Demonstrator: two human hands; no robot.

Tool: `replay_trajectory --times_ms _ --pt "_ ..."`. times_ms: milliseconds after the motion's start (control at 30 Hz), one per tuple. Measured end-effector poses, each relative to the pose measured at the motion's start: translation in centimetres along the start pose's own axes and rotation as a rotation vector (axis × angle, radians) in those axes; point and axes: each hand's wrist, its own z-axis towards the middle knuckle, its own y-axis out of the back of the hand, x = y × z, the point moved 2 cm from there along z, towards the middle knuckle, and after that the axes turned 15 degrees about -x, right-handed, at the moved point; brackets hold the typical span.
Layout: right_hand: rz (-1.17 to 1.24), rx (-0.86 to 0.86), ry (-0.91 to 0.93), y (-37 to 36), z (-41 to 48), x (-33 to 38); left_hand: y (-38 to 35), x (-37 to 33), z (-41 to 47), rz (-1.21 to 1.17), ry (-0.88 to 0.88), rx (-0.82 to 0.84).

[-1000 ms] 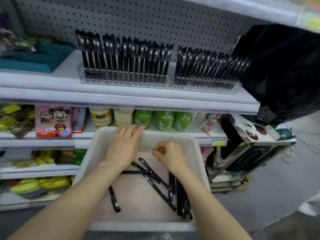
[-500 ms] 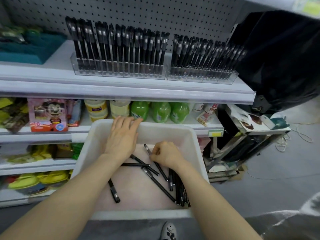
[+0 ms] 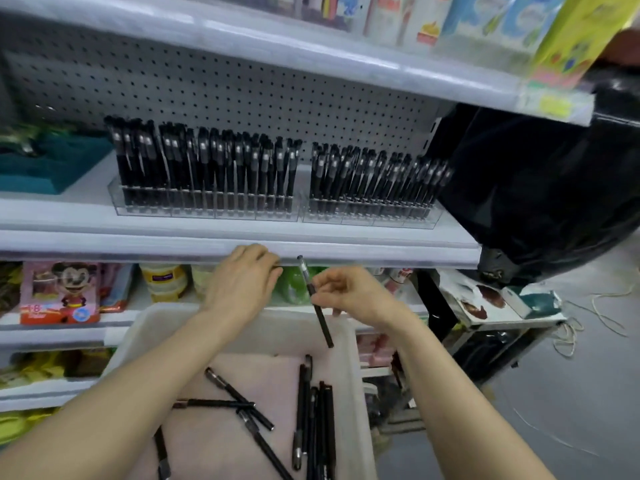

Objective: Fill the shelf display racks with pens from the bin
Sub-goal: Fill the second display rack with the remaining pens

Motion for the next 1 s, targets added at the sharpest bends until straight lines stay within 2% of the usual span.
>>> replay_trajectory --times_ms 167,300,400,600,867,1000 --pt "0.071 -0.309 0.103 6.0 4.2 2.0 -0.8 -2.7 6.5 -0.002 -0.064 -0.082" --pt "0.101 -0.559 0.180 9.4 7.6 3.6 -2.6 -2.9 9.5 0.072 -0.107 -0.071" --pt "0.087 -0.667 0.230 10.3 9.7 4.6 -3.7 -3.0 10.2 0.098 -0.123 -0.079" --pt "-0.031 -0.774 0.307 9.5 13.3 5.1 -4.8 -3.0 10.0 0.092 -0.105 -0.143" --pt "-0.222 -0.687 0.257 7.1 14.4 3.1 -5.2 -3.1 9.6 0.101 -0.105 -0.167" --pt "-0.217 -0.679 0.231 6.5 14.1 2.7 -5.2 -3.0 9.6 0.107 -0.108 -0.153"
